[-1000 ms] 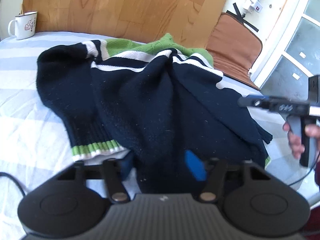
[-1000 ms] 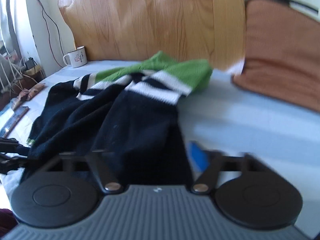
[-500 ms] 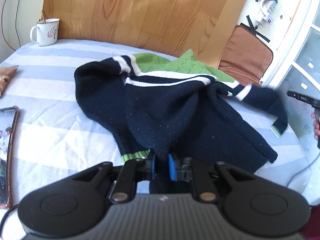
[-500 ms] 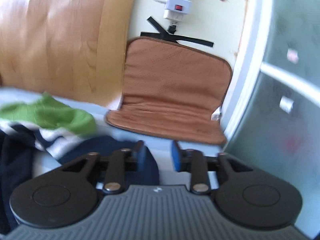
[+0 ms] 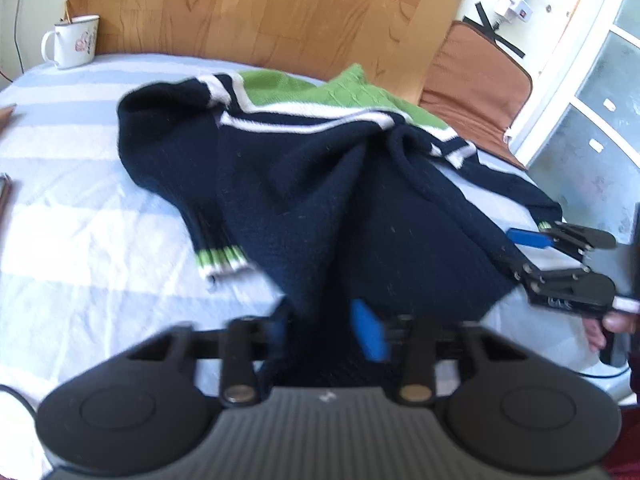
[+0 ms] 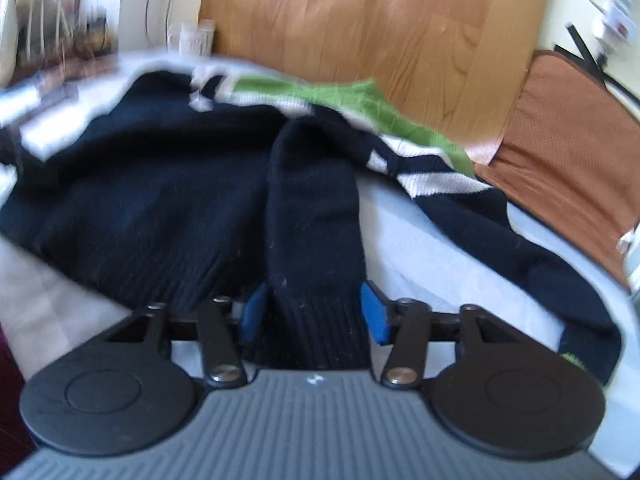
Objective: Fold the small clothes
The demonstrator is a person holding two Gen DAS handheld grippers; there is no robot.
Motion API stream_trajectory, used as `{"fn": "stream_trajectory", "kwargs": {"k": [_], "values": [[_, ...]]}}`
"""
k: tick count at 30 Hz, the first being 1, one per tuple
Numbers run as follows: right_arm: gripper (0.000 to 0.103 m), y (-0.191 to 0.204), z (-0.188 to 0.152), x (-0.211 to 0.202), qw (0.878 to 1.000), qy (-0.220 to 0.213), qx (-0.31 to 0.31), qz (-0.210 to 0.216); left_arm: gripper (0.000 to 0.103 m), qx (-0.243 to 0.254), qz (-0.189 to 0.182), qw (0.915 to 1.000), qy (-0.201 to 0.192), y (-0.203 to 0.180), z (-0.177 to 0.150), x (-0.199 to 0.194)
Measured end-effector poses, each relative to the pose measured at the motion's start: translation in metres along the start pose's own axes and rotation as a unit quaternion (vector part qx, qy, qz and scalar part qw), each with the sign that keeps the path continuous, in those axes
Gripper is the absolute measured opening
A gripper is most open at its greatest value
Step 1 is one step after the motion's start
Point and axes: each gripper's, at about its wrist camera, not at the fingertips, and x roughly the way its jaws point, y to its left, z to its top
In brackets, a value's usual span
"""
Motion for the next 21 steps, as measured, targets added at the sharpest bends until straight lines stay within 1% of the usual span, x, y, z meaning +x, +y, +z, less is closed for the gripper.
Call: {"fn": "stream_trajectory", "kwargs": {"k": [1,2,3,5,7,9,10,11,12,13,14,15,16,17,18,20,21], "values": [[0.015,-0.010,0.000,-0.002,1.000,0.003,0.026,-0.005,0.012,0.002,0.002,1.0000,-0.001,-0.001,-0.002,0.000],[0.014,-0.020,0.002,-0.010,0.998,-0.004,0.058,0.002,0.011,0.003,0.002,1.0000,-0.006,-0.001,-0.003,-0.003],[0.013,-0.029,0.003,-0.020,0.996,-0.015,0.091,0.012,0.011,0.003,0.001,0.9999,-0.012,0.001,-0.003,-0.007],[0.013,-0.044,0.006,-0.046,0.991,-0.030,0.133,0.018,0.010,0.006,-0.005,0.9996,-0.028,0.006,0.001,-0.019],[0.013,-0.051,0.005,-0.074,0.984,-0.038,0.170,0.040,0.010,0.009,-0.011,0.9989,-0.044,0.013,0.005,-0.034],[0.013,-0.048,-0.002,-0.101,0.977,-0.033,0.195,0.078,0.010,0.005,-0.022,0.9981,-0.057,0.024,0.006,-0.051],[0.013,-0.043,-0.009,-0.113,0.973,-0.026,0.206,0.097,0.010,0.003,-0.024,0.9977,-0.063,0.029,0.003,-0.059],[0.014,-0.040,-0.017,-0.114,0.968,-0.009,0.217,0.124,0.010,0.002,-0.021,0.9976,-0.066,0.034,0.000,-0.066],[0.014,-0.033,-0.030,-0.113,0.960,0.016,0.230,0.158,0.010,0.003,-0.015,0.9978,-0.064,0.038,-0.005,-0.070],[0.016,-0.025,-0.043,-0.107,0.954,0.048,0.234,0.183,0.011,0.004,-0.005,0.9983,-0.058,0.041,-0.010,-0.072],[0.019,-0.017,-0.054,-0.100,0.955,0.078,0.223,0.180,0.012,0.004,0.006,0.9988,-0.048,0.045,-0.015,-0.071],[0.021,-0.012,-0.061,-0.095,0.960,0.099,0.208,0.160,0.013,0.004,0.016,0.9992,-0.038,0.049,-0.020,-0.069],[0.022,-0.014,-0.064,-0.092,0.964,0.101,0.204,0.138,0.014,0.002,0.023,0.9994,-0.027,0.055,-0.024,-0.067],[0.023,-0.022,-0.063,-0.093,0.965,0.088,0.216,0.121,0.015,-0.003,0.035,0.9992,-0.019,0.059,-0.027,-0.067],[0.024,-0.035,-0.059,-0.097,0.963,0.068,0.239,0.107,0.015,-0.008,0.045,0.9988,-0.019,0.064,-0.028,-0.069],[0.028,-0.056,-0.041,-0.106,0.958,0.020,0.271,0.087,0.016,-0.019,0.056,0.9974,-0.042,0.074,-0.025,-0.084],[0.030,-0.060,-0.030,-0.107,0.959,-0.001,0.272,0.081,0.018,-0.026,0.058,0.9961,-0.061,0.078,-0.023,-0.093]]}}
